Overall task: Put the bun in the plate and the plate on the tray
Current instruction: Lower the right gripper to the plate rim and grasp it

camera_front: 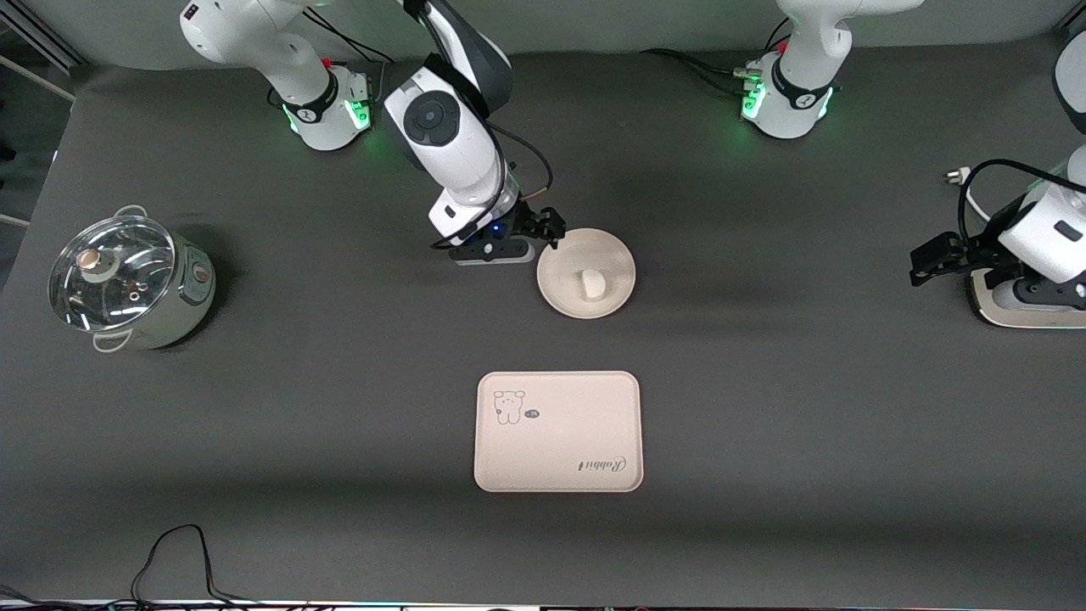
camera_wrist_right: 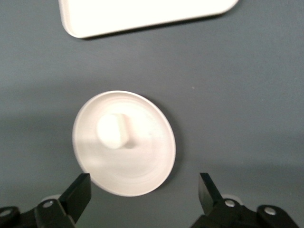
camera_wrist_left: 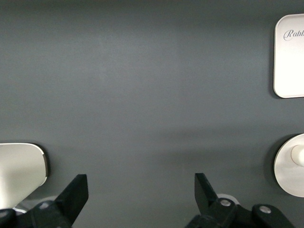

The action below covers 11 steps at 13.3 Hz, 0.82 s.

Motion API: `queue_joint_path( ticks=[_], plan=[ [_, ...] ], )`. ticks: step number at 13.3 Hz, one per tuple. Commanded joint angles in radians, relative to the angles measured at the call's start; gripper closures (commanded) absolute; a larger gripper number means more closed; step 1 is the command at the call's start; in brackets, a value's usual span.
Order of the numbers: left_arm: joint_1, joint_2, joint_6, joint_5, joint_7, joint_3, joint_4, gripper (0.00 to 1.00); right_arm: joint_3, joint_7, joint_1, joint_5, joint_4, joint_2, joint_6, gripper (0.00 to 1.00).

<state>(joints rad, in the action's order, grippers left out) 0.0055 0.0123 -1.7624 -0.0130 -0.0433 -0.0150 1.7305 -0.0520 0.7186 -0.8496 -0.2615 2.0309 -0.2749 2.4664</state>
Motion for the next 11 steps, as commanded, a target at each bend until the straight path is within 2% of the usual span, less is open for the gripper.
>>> queue_joint_path(
  ticks=[1, 3, 5, 11],
  plan=[
    [-0.016, -0.015, -0.002, 0.010, 0.020, 0.000, 0.009, 0.00, -0.006, 0.002, -0.029, -0.022, 0.081, -0.038, 0.141, 0.00],
    [-0.025, 0.017, -0.014, 0.011, 0.064, -0.005, -0.018, 0.00, -0.006, 0.015, -0.055, -0.022, 0.088, -0.110, 0.227, 0.00],
    [-0.028, 0.008, -0.012, 0.010, 0.086, -0.016, -0.031, 0.00, -0.006, 0.016, -0.062, -0.024, 0.086, -0.168, 0.288, 0.00],
    [-0.061, 0.021, 0.027, 0.008, 0.083, -0.019, -0.048, 0.00, 0.000, 0.018, -0.066, -0.025, 0.020, -0.266, 0.304, 0.00]
  ],
)
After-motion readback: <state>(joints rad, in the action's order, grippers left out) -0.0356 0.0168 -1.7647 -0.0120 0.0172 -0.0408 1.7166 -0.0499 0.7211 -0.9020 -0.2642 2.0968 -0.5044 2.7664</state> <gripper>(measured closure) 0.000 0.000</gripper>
